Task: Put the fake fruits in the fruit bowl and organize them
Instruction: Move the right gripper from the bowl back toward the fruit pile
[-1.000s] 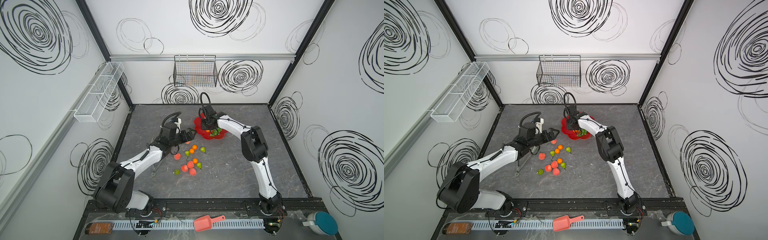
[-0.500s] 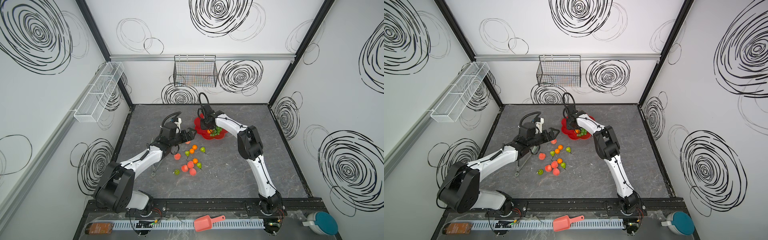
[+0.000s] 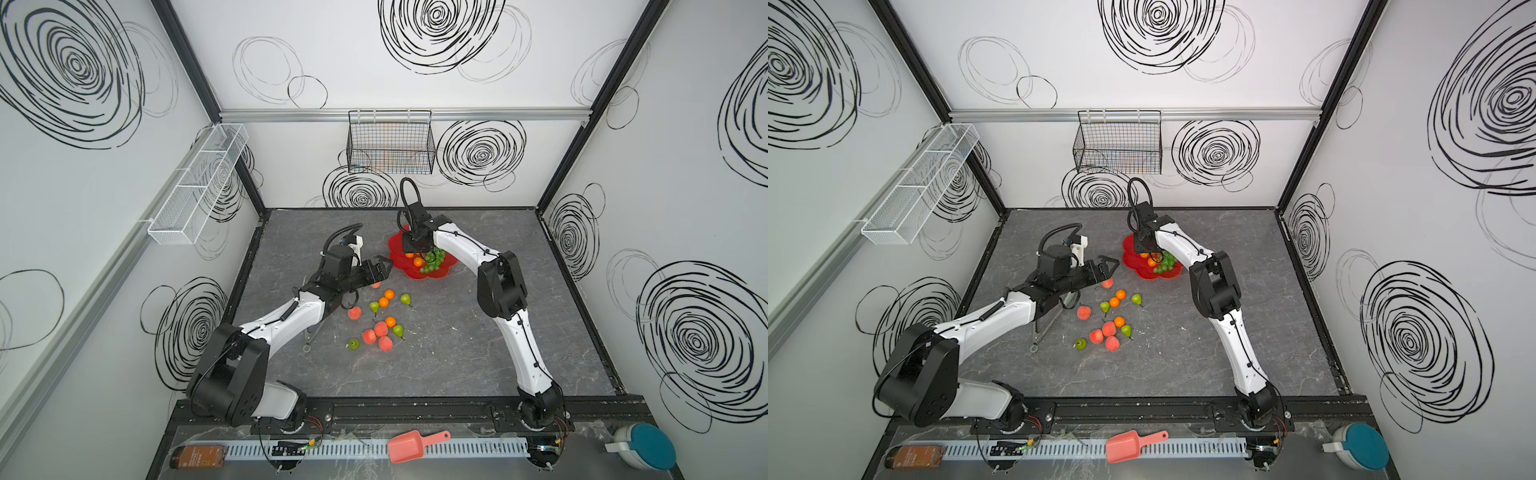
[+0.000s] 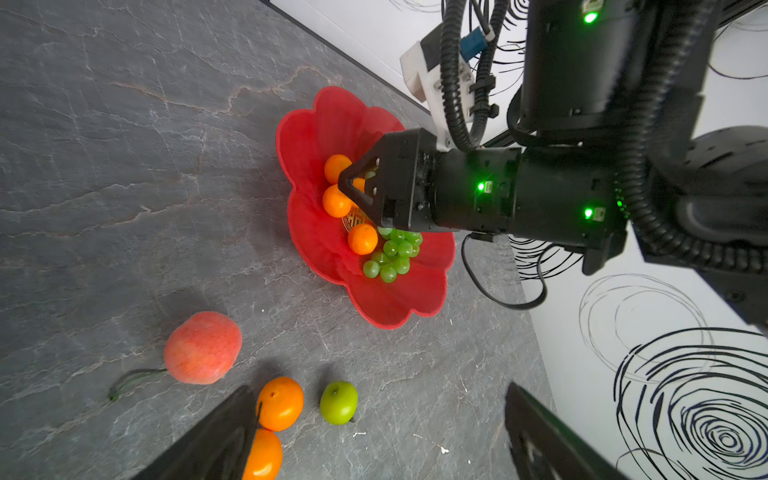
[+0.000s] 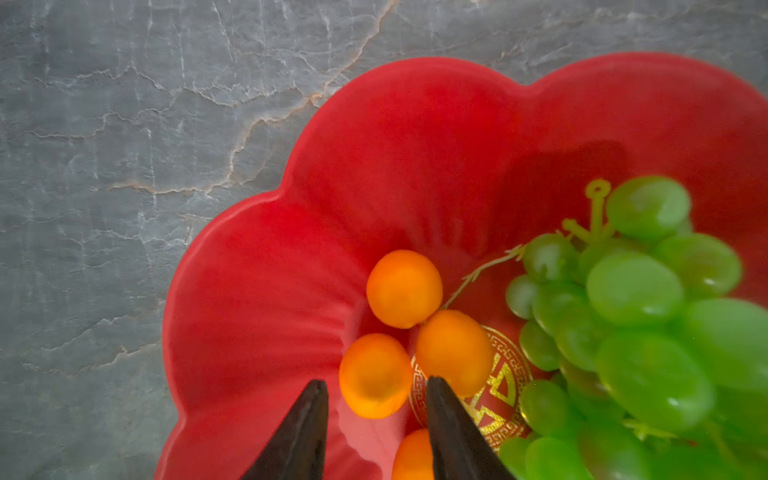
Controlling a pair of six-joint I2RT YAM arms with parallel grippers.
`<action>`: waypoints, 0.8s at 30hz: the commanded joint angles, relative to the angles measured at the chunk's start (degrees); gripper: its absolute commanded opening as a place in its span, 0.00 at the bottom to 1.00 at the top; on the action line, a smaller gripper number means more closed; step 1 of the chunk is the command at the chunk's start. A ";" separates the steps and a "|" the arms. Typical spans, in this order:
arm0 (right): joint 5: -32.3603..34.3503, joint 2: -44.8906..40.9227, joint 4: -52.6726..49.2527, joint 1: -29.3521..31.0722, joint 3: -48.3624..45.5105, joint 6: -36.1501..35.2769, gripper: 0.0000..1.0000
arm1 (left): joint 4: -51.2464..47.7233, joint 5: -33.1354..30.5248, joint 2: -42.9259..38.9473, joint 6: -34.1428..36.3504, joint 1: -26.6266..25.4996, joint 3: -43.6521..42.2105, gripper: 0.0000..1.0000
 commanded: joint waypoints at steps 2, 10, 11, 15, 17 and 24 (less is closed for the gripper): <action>0.87 -4.59 -3.13 0.18 0.92 -0.57 0.43 | -0.37 -0.44 -4.63 1.75 -0.42 -0.69 0.96; 1.27 -17.05 0.97 4.40 -11.04 -0.70 0.42 | -4.47 -2.56 -13.91 1.55 -2.18 -4.76 0.96; 1.52 -18.60 1.61 5.18 -13.09 -0.78 0.41 | -5.10 -2.84 -15.16 1.57 -2.29 -5.44 0.96; 1.60 -25.13 4.55 8.70 -21.98 -1.02 0.41 | -8.70 -4.06 -20.96 1.70 -2.96 -8.33 0.96; 1.83 -28.22 6.36 10.39 -26.57 -0.96 0.41 | -11.02 -4.71 -24.03 1.74 -3.11 -9.67 0.96; -0.07 -35.43 9.55 15.18 -38.36 0.14 0.42 | -21.27 -5.51 -33.39 3.75 -3.95 -12.73 0.96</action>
